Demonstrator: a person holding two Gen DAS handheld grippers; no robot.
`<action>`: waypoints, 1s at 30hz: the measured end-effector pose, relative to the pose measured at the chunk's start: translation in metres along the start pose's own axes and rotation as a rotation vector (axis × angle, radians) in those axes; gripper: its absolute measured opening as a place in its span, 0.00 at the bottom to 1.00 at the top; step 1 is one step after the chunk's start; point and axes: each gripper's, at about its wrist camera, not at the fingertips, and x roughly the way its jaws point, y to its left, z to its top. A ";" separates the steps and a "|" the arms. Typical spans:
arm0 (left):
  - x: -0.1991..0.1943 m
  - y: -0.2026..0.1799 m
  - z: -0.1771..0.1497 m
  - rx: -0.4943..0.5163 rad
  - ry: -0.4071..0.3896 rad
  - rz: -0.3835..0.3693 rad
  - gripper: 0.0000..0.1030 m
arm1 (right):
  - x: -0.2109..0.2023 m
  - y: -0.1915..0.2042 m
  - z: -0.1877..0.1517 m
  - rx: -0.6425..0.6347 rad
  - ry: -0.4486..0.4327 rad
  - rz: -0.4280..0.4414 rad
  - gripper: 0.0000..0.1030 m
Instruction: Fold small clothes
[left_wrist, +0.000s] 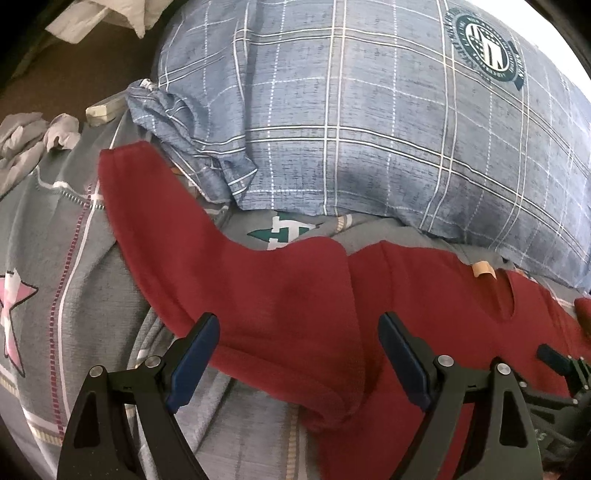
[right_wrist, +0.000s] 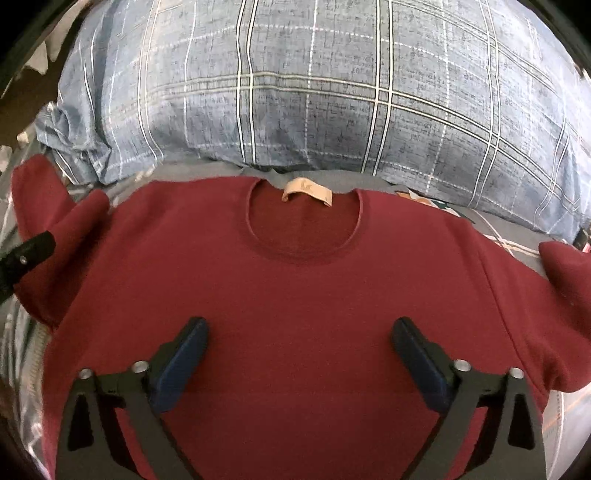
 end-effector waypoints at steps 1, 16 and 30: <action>0.001 0.001 0.001 -0.004 0.003 0.000 0.85 | -0.002 0.001 0.002 0.004 -0.003 0.019 0.88; 0.009 0.002 0.001 0.003 0.020 0.004 0.85 | 0.000 0.017 0.011 -0.003 0.003 0.077 0.89; -0.004 0.040 0.001 -0.066 0.004 0.121 0.85 | -0.002 0.043 0.029 -0.071 -0.001 0.169 0.79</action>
